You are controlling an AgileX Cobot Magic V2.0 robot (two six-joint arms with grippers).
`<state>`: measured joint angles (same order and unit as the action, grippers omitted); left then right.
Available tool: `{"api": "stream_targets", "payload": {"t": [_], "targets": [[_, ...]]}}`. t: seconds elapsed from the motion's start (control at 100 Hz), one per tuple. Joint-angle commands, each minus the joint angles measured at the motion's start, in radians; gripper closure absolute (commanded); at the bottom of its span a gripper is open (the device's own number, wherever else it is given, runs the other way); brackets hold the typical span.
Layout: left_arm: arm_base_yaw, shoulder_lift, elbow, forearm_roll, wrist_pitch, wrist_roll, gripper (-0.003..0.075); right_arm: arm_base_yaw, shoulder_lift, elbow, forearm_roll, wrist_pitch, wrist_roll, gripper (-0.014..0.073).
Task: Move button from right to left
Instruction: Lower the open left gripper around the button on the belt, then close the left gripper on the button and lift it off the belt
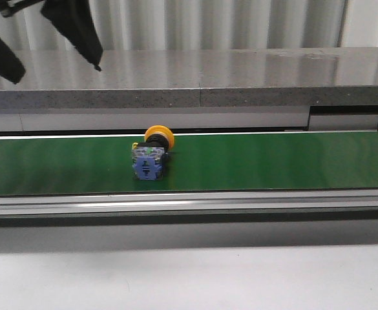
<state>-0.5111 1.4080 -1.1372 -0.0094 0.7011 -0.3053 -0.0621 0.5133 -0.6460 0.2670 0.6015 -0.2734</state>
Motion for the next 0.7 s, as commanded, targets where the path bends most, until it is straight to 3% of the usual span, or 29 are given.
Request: {"api": "stream_targets", "payload": {"t": [0.0, 0.23, 0.69], "targets": [[-0.056, 0.021, -0.078, 0.083, -0.025, -0.079, 0.0061, 0.0, 0.001, -0.025, 0.006, -0.076, -0.01, 0.0661], [-0.158, 0.135, -0.156, 0.159, 0.02, -0.108, 0.0061, 0.0, 0.001, -0.025, 0.006, -0.076, -0.01, 0.0661], [-0.162, 0.238, -0.159, 0.24, 0.071, -0.156, 0.0061, 0.0, 0.001, -0.025, 0.006, -0.076, -0.01, 0.0661]]}}
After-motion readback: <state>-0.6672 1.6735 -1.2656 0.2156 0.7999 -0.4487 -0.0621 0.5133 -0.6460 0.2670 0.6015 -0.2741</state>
